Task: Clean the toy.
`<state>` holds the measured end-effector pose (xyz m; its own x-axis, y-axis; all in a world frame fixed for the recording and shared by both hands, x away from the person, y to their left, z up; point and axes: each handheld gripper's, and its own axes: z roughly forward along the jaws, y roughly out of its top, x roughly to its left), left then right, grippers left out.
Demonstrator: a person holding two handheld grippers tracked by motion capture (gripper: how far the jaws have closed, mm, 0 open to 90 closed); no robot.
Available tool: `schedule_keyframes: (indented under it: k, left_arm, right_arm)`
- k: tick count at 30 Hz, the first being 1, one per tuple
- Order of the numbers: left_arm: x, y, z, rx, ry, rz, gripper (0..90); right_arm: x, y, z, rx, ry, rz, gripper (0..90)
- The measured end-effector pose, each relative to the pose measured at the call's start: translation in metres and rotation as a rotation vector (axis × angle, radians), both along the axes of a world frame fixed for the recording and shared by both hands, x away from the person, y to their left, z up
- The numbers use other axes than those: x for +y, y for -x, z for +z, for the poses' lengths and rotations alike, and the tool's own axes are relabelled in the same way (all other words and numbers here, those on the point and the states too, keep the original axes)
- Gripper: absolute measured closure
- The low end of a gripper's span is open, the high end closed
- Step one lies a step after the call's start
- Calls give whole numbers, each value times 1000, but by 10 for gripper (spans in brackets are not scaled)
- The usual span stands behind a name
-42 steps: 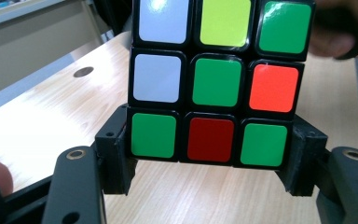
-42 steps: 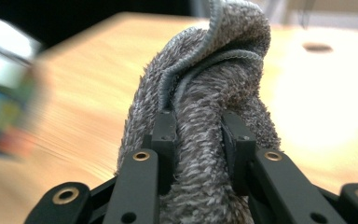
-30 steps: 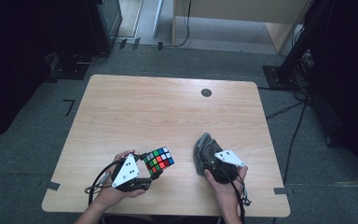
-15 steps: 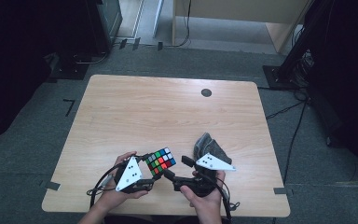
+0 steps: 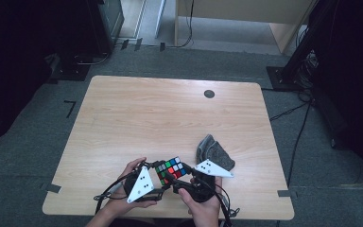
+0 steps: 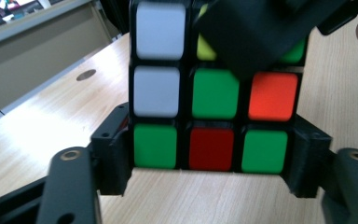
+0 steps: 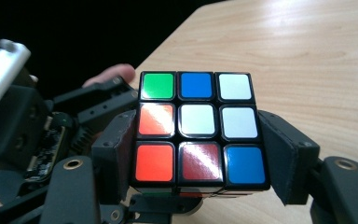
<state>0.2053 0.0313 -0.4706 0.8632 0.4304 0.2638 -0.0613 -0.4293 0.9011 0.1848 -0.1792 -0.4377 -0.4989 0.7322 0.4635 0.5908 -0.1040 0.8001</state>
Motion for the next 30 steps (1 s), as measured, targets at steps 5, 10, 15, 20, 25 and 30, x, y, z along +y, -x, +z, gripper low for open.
schedule_keyframes:
  k: [5,10,15,20,25,30]
  left_arm:
    - [-2,1,2,-2,-14,-4,303]
    - [-4,3,2,-6,-18,-1,325]
    - [-6,3,2,3,-29,2,323]
    - [-7,3,3,13,-23,4,320]
    - [-7,2,5,22,-2,31,222]
    - [-7,3,6,17,-11,6,286]
  right_arm:
    - [6,2,-1,6,30,7,348]
    - [6,-1,-1,31,42,29,347]
    - [7,0,0,23,70,22,347]
    - [8,1,1,7,95,16,347]
    - [12,3,2,-5,128,16,348]
    - [15,4,1,-5,135,22,348]
